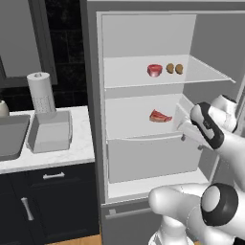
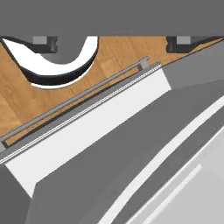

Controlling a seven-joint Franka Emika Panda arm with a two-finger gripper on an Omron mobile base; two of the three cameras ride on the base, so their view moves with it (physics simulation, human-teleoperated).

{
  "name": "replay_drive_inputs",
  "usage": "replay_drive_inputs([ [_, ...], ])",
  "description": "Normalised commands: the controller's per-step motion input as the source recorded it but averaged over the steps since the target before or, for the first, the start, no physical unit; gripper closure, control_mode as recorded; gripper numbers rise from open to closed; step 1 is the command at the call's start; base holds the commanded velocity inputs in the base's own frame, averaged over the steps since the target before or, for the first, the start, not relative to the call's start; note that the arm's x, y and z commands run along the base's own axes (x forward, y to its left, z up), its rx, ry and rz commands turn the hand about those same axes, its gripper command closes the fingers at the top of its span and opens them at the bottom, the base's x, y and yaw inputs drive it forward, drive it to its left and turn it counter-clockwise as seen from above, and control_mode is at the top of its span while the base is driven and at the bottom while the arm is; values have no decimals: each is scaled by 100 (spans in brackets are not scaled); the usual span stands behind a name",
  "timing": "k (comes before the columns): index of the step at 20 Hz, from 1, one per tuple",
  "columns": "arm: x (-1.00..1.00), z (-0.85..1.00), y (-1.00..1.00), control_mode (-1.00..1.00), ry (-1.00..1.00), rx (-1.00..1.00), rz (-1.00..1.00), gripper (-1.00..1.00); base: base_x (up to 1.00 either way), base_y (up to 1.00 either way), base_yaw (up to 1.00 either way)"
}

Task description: Place one sweet potato and one steak in each tupperware on the nearby counter, to pack two identical lunches.

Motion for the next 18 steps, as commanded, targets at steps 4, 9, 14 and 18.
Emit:
replay_drive_inputs([
  [4, -19, 66, 11, -100, -22, 0, -3, -100, 0, 0, 0],
  [9, 28, 3, 7, -100, -28, 0, -2, -100, 0, 0, 0],
  [14, 74, 7, 28, -100, -14, 0, 0, -100, 0, 0, 0],
  [18, 56, 39, 38, -100, -1, -1, 0, -100, 0, 0, 0],
])
